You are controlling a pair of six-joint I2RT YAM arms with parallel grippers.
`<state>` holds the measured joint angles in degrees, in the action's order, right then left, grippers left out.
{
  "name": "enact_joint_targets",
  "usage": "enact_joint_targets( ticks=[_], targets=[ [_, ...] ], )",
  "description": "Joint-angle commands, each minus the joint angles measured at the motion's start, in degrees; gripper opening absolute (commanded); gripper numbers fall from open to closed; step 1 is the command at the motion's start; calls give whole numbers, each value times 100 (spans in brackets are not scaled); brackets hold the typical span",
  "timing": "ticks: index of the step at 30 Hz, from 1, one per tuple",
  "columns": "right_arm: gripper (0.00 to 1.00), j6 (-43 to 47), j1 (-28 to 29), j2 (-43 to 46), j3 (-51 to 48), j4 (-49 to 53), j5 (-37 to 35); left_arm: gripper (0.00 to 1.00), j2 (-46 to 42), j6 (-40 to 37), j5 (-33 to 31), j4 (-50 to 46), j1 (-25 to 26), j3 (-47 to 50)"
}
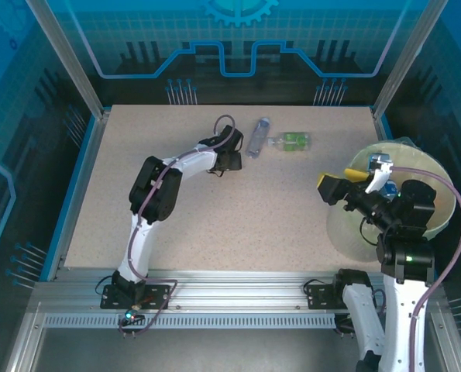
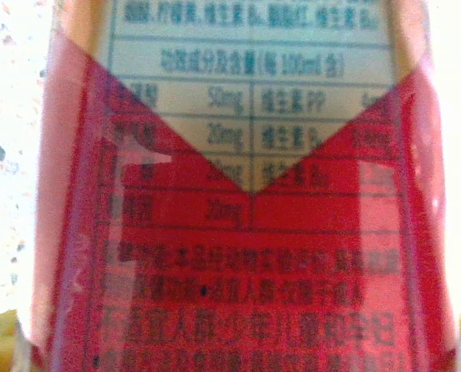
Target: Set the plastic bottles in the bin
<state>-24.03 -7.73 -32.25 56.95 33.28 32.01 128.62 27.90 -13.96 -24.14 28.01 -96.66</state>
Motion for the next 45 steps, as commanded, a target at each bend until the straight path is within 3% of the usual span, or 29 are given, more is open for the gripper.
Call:
enact_joint_targets(
  ticks=[1,8,12,14,16,20,23,25,30,33,38,41,45],
  targets=[
    [100,-238,262,-1,-68,-548,148,41,-827,-75,572,516,-16,537],
    [100,-567,938,-144,-234,-1098,-321,40,-2734,114,1786,1295,19,2208],
    [100,-854,1490,-428,-313,-1441,-670,38,-3721,-34,2212,1242,68,2707],
    [100,-1077,1825,-610,-334,-1587,-918,38,-4220,91,2034,1431,193,2978],
    [100,-1338,2158,-797,-309,-1695,-1292,38,-4630,43,2240,1653,340,3170],
    [100,-1903,2802,-1215,-231,-1912,-1831,39,-5256,-990,2121,965,784,2892],
    [100,-2221,3177,-1537,-228,-2307,-1747,39,-5784,-1632,1396,1372,1120,3480],
    [100,-2549,3431,-1659,-283,-2515,-1915,42,-6138,-1503,1109,1877,1191,4063],
    [100,-3238,4019,-1566,-969,-3427,-2786,42,-6302,-1849,1128,1602,1449,3956],
    [100,-3225,4214,-1629,-1029,-3589,-2854,42,-6377,-1754,1217,1724,1669,4053],
    [100,-3202,4423,-1884,-1004,-3920,-2748,42,-6286,-2183,842,1756,2446,4174],
    [100,-3166,4627,-1977,-1048,-4069,-2854,43,-6252,-1994,927,1796,2468,4188],
    [99,-3459,4877,-1904,-1224,-3947,-3660,42,-6362,-2056,849,1929,2619,4305]
  ],
)
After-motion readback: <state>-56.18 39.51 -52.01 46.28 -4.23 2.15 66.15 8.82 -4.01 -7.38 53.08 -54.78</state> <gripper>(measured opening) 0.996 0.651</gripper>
